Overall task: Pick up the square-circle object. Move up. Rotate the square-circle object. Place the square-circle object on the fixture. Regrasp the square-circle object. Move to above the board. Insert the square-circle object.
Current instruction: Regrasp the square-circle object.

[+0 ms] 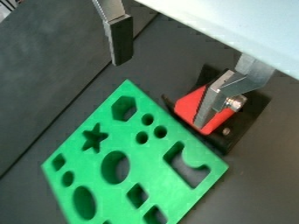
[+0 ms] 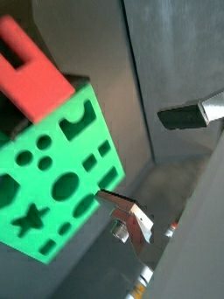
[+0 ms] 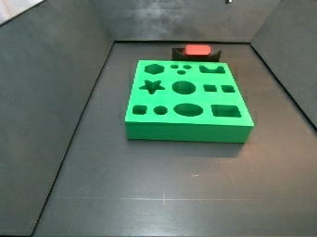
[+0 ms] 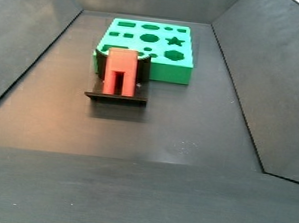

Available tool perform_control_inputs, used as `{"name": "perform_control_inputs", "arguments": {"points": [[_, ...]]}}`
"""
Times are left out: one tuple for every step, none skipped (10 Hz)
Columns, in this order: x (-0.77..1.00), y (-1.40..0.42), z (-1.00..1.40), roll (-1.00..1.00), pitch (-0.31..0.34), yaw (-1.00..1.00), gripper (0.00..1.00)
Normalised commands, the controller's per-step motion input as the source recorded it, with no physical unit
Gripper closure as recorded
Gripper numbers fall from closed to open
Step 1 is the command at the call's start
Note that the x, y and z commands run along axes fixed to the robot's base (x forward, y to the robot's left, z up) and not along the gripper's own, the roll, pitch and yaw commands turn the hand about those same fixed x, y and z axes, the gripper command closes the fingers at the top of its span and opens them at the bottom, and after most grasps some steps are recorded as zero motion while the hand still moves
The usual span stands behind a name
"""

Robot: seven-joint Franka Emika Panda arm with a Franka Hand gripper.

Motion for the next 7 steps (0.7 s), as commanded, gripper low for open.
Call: {"name": "perform_control_inputs", "arguments": {"points": [[-0.02,-0.02,0.04,1.00,0.031,0.01,0.00],[-0.01,-0.05,0.01,1.00,0.025,0.01,0.00],[-0.02,-0.04,0.01,1.00,0.022,0.01,0.00],[-0.03,-0.02,0.02,1.00,0.017,0.01,0.00],[-0.02,-0.02,0.01,1.00,0.012,0.01,0.00],[-0.02,-0.02,0.01,1.00,0.007,0.01,0.00],[-0.02,-0.02,0.01,1.00,0.006,0.01,0.00]]}}
